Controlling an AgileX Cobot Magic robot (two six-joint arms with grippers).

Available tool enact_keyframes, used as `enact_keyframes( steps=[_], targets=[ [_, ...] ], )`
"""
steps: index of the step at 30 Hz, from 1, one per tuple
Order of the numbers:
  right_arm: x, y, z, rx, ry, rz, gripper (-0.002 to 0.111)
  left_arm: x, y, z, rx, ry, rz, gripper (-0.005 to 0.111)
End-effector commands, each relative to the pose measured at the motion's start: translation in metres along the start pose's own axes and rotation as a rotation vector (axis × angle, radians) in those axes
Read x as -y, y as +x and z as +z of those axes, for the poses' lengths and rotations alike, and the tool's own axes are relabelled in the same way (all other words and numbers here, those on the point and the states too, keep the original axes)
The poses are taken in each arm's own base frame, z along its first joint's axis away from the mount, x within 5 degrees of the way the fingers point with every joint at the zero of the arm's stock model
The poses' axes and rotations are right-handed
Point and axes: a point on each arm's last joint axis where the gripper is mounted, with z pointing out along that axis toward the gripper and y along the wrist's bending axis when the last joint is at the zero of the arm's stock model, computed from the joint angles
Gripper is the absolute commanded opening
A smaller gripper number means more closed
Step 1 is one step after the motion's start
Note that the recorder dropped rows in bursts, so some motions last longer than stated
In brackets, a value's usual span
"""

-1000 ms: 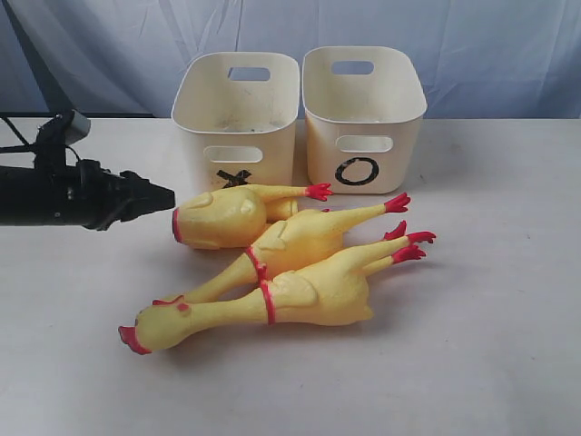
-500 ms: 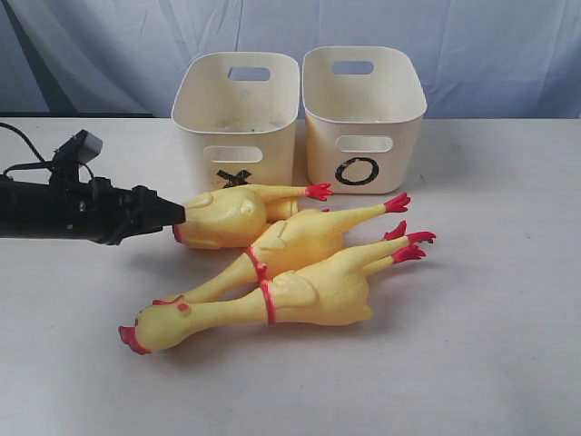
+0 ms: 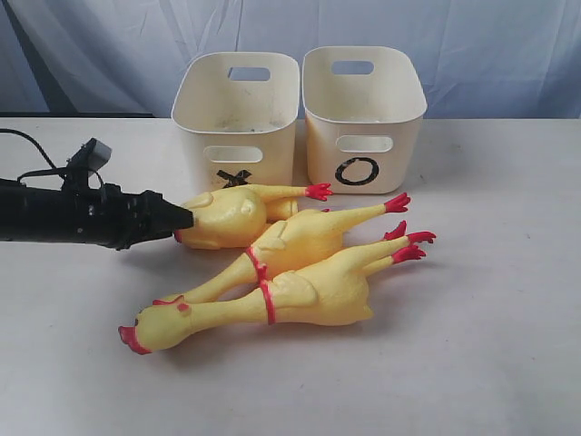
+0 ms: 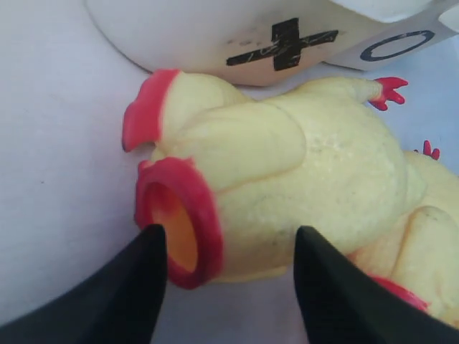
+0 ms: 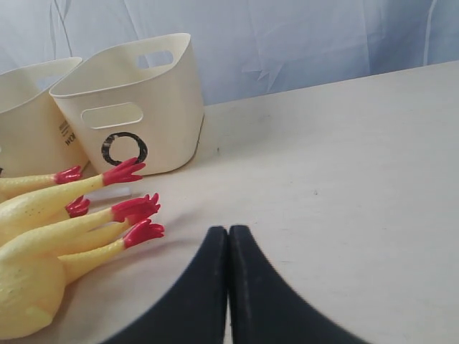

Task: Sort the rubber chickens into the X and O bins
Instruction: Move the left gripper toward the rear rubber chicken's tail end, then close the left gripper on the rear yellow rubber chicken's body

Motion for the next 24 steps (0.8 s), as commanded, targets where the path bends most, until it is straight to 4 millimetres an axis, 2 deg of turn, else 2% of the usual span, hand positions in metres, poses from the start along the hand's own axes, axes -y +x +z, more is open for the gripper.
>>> enact_keyframes(
  steps=[1,10,19,24],
  targets=[
    [0.0001,-0.0007,-0.0002,0.012,-0.001,-0.01,-0.001,0.0042,-0.0039,0.0009,0.015,0.031,-0.004,0.052],
    [0.0001,-0.0007,-0.0002,0.012,-0.001,-0.01,-0.001,0.0091,-0.0089,0.0008,0.026,0.077,-0.001,0.052],
    [0.0001,-0.0007,-0.0002,0.012,-0.001,-0.01,-0.001,0.0068,-0.0095,0.001,0.027,0.051,-0.008,0.052],
    [0.0001,-0.0007,-0.0002,0.012,-0.001,-0.01,-0.001,0.0101,-0.0055,0.0079,-0.001,0.057,-0.003,0.052]
  ],
)
